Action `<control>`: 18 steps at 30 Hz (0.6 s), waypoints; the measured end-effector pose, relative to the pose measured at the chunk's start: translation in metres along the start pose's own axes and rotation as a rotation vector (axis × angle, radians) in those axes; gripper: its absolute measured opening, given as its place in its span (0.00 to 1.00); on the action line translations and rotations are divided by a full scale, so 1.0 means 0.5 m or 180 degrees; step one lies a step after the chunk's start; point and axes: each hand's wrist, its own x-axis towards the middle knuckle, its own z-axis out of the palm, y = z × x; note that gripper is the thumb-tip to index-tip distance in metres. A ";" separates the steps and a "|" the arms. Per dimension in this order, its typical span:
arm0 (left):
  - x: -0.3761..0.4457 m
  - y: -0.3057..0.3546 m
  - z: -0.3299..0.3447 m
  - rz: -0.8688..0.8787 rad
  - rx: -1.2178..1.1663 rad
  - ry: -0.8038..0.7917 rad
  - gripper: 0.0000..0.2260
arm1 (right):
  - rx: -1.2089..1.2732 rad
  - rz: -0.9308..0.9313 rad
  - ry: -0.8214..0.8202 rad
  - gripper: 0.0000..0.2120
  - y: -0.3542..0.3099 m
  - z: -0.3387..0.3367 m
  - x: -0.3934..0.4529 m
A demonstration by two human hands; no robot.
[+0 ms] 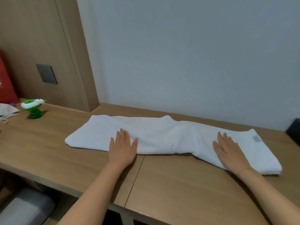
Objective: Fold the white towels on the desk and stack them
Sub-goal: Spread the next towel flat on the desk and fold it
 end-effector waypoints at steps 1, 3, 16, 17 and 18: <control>0.004 -0.014 -0.004 0.0041 0.0045 -0.0067 0.29 | -0.0385 0.0068 -0.0123 0.27 0.018 0.002 0.005; 0.008 -0.041 -0.010 0.0118 0.0135 -0.0153 0.28 | -0.0808 0.0020 -0.0306 0.27 0.039 0.001 0.010; -0.036 -0.094 -0.031 -0.0091 0.0271 -0.0322 0.27 | -0.1097 -0.0144 -0.0292 0.28 0.087 -0.016 -0.033; -0.033 -0.088 -0.040 -0.0178 0.0230 -0.0382 0.27 | -0.1086 -0.0131 -0.0303 0.28 0.084 -0.018 -0.035; -0.028 -0.082 -0.054 -0.0271 0.0159 -0.0413 0.26 | -0.1035 -0.0122 -0.0315 0.29 0.079 -0.021 -0.036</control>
